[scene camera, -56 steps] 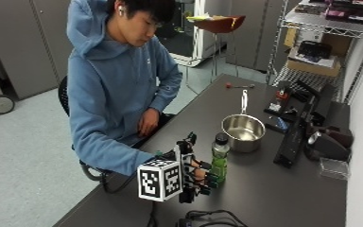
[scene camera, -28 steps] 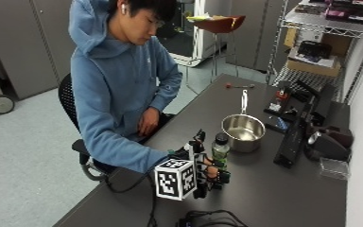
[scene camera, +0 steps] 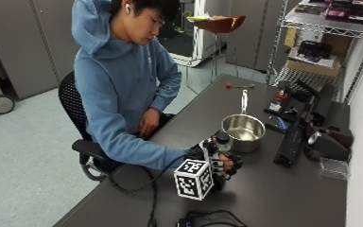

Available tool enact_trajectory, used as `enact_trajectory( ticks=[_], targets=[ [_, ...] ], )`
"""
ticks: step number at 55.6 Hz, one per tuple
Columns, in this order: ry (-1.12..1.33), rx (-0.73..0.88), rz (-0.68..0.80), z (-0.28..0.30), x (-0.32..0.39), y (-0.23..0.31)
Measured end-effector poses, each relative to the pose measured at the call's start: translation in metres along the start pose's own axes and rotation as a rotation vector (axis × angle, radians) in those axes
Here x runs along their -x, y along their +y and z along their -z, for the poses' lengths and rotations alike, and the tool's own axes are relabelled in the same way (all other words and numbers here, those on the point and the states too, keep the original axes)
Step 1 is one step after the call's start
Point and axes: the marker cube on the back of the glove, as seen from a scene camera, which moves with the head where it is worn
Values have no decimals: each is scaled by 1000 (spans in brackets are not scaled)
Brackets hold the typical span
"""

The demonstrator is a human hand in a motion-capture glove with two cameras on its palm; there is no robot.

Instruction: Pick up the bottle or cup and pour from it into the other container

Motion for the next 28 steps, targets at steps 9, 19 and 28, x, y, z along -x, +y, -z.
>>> enact_trajectory(
  ticks=[9, 19, 28],
  targets=[
    [-56, -92, -4, -14, 3, -7],
    [-13, -167, -5, -29, 6, -12],
    [18, -152, -3, -40, 13, -16]
  ],
)
